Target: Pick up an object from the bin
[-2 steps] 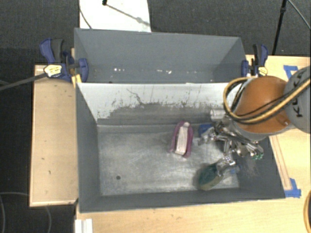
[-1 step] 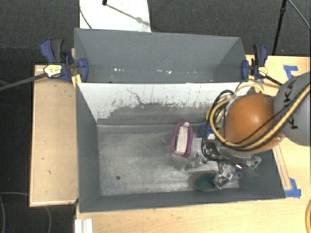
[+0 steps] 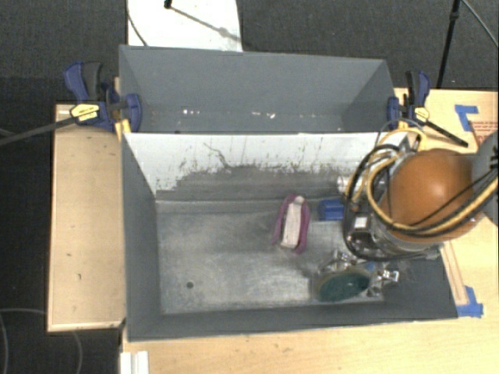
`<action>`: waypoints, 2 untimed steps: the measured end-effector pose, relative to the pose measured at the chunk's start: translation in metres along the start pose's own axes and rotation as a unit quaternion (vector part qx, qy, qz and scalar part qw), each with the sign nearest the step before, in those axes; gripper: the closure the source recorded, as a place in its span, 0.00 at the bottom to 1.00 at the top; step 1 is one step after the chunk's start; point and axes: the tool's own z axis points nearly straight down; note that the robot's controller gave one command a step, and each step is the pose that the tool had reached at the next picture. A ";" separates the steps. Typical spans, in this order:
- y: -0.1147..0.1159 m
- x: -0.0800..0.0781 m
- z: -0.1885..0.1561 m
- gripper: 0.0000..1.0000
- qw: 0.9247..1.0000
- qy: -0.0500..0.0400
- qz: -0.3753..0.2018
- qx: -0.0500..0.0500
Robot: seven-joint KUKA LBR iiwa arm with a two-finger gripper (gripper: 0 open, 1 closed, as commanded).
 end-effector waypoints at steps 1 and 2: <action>-0.020 -0.002 0.030 0.00 0.996 -0.003 -0.084 0.001; -0.033 0.039 0.028 0.00 0.995 -0.009 -0.100 -0.001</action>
Offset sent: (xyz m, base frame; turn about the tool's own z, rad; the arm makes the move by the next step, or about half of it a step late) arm 0.0174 -0.0090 -0.0310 -0.1708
